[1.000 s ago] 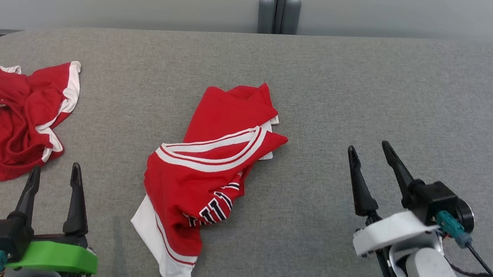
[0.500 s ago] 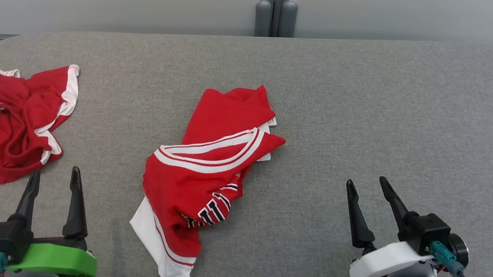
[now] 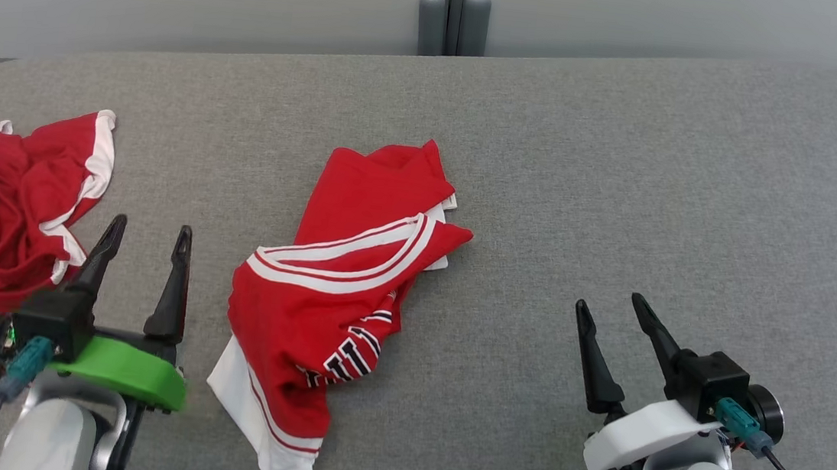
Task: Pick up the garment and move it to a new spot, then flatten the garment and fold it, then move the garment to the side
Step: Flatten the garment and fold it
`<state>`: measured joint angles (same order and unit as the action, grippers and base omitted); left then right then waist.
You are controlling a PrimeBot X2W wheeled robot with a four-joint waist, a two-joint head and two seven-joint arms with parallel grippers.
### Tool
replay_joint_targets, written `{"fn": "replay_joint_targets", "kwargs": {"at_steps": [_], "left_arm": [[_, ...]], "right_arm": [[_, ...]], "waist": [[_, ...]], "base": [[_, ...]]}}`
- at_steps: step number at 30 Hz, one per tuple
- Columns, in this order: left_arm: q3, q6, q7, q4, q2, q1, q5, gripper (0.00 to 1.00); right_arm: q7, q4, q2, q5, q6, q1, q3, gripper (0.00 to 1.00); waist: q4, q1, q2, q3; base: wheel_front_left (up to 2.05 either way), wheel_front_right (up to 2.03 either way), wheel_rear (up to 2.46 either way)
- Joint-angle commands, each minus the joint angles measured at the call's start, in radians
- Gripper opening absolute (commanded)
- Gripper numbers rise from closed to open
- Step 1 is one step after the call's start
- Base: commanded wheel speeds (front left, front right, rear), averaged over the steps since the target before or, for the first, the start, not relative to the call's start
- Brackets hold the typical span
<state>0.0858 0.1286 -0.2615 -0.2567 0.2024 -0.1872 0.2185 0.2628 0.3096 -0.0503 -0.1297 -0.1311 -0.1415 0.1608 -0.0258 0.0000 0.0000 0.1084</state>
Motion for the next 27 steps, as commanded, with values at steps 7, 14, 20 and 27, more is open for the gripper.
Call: {"fn": "replay_joint_targets", "kwargs": {"at_steps": [7, 14, 20, 27], "left_arm": [[0.192, 0.003, 0.107, -0.055, 0.199, -0.159, 0.226, 1.00], [0.299, 0.003, 0.168, -0.038, 0.308, -0.183, 0.379, 1.00], [0.333, 0.003, 0.155, -0.051, 0.309, -0.104, 0.395, 1.00], [0.364, 0.001, 0.150, -0.094, 0.281, -0.045, 0.410, 1.00]], "right_arm": [[0.003, -0.003, -0.001, -0.015, 0.001, -0.035, 0.014, 1.00], [0.003, -0.013, -0.001, -0.037, 0.001, -0.049, 0.011, 1.00], [0.003, -0.022, 0.000, -0.049, 0.001, -0.031, -0.005, 1.00], [0.003, -0.023, -0.001, -0.035, 0.001, -0.025, -0.013, 1.00]], "waist": [[-0.053, 0.0000, 0.0000, 0.049], [-0.098, 0.0000, 0.0000, 0.091], [-0.110, 0.0000, 0.0000, 0.100], [-0.091, 0.0000, 0.0000, 0.094]], "base": [[0.00, 0.00, 0.00], [0.00, 0.00, 0.00], [0.00, 0.00, 0.00], [0.00, 0.00, 0.00]]}}
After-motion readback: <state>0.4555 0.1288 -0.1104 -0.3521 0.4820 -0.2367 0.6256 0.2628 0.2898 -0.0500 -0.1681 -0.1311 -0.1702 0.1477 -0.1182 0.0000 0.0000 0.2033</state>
